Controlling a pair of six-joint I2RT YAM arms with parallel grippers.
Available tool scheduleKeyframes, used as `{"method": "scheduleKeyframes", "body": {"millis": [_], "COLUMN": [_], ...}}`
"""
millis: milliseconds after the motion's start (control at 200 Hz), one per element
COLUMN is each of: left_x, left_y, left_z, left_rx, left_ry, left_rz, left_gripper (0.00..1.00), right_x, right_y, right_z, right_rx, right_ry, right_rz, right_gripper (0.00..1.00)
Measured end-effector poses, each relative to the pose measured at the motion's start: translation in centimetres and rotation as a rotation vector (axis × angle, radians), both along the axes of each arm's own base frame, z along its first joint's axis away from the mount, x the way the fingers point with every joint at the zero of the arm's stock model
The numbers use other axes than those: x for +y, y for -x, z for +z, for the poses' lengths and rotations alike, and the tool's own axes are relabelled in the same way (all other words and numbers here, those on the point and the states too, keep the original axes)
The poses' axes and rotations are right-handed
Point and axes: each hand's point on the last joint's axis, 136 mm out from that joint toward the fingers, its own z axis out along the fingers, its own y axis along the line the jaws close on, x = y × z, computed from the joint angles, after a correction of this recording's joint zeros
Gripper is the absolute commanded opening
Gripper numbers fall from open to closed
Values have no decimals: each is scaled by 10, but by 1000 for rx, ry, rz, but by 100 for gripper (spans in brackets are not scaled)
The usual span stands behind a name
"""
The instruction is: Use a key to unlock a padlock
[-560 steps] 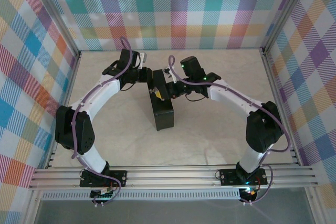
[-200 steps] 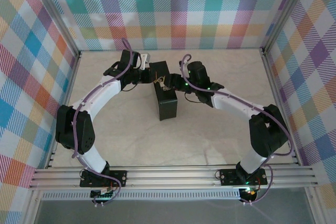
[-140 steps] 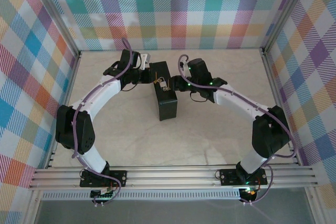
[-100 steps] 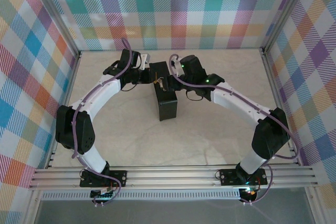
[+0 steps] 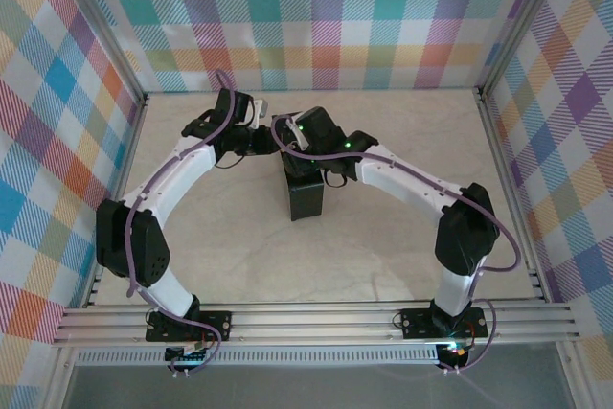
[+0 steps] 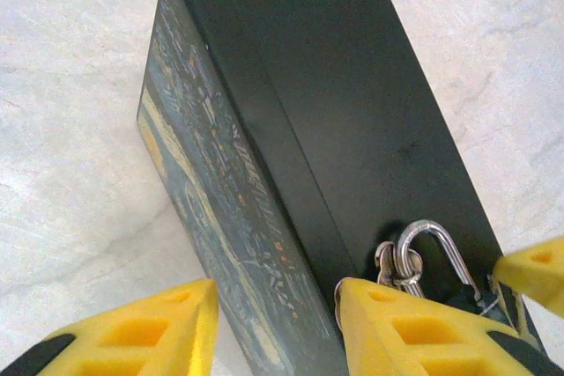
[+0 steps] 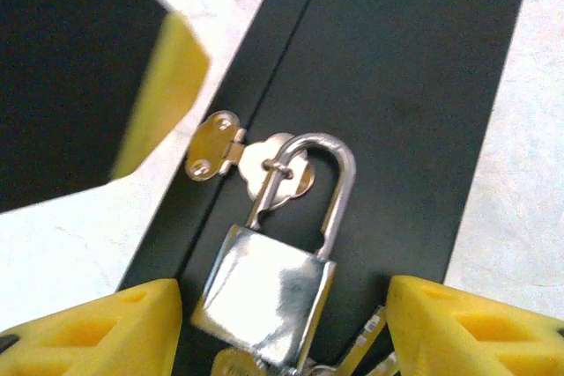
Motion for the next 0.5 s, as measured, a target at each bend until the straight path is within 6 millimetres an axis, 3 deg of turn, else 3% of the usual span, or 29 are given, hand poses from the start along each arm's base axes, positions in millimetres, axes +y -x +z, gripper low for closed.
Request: {"method": "scheduleKeyframes", "body": {"millis": [215,350,500], "left_x": [1,3,4], "left_y": [0,0,-1], "left_z": [0,0,0], "left_rx": [3,3,3], "left_ry": [-1,-1,-1], "left_rz": [1,5,9], "left_gripper": [39,39,38], "right_x": [-1,-2,-5], "right_y": [-5,-5,-3], "right_z": [3,1,-2], "right_rx": [-19,-14,1], "right_ry": [27,37,47], "right_rz": [-2,-3,-9], "right_gripper": [41,43,53]}}
